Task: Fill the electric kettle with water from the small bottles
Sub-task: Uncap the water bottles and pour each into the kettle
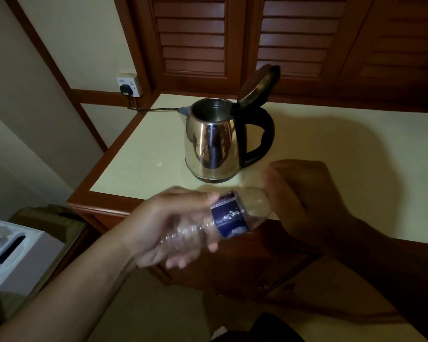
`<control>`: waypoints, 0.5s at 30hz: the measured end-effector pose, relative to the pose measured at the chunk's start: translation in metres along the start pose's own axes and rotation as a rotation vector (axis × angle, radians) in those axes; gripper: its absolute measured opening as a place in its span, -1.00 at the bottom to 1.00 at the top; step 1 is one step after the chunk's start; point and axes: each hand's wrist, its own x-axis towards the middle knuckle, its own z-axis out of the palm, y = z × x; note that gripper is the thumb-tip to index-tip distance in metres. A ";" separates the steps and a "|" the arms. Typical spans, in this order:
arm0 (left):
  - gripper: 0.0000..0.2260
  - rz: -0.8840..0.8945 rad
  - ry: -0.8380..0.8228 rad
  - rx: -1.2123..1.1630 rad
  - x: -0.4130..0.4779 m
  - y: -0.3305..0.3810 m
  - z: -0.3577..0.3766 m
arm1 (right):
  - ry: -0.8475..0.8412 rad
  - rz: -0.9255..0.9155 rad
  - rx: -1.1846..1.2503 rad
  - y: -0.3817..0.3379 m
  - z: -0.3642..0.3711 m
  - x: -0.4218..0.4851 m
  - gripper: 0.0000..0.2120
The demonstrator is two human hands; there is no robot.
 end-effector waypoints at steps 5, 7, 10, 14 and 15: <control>-0.69 0.498 0.441 0.860 0.013 -0.022 0.004 | -0.025 0.464 -0.047 0.014 -0.004 0.003 -0.40; -0.61 0.493 0.465 0.815 0.018 -0.028 0.002 | 0.042 0.257 -0.200 0.019 -0.008 0.003 -0.42; -0.54 0.225 0.332 0.583 0.017 -0.017 -0.002 | 0.122 -0.004 -0.373 0.022 -0.013 0.002 -0.51; -0.59 0.310 0.353 0.657 0.019 -0.028 0.008 | 0.120 -0.075 -0.434 0.027 -0.010 -0.002 -0.65; -0.57 0.397 0.438 0.791 0.021 -0.035 0.008 | 0.125 -0.027 -0.403 0.029 -0.009 -0.004 -0.63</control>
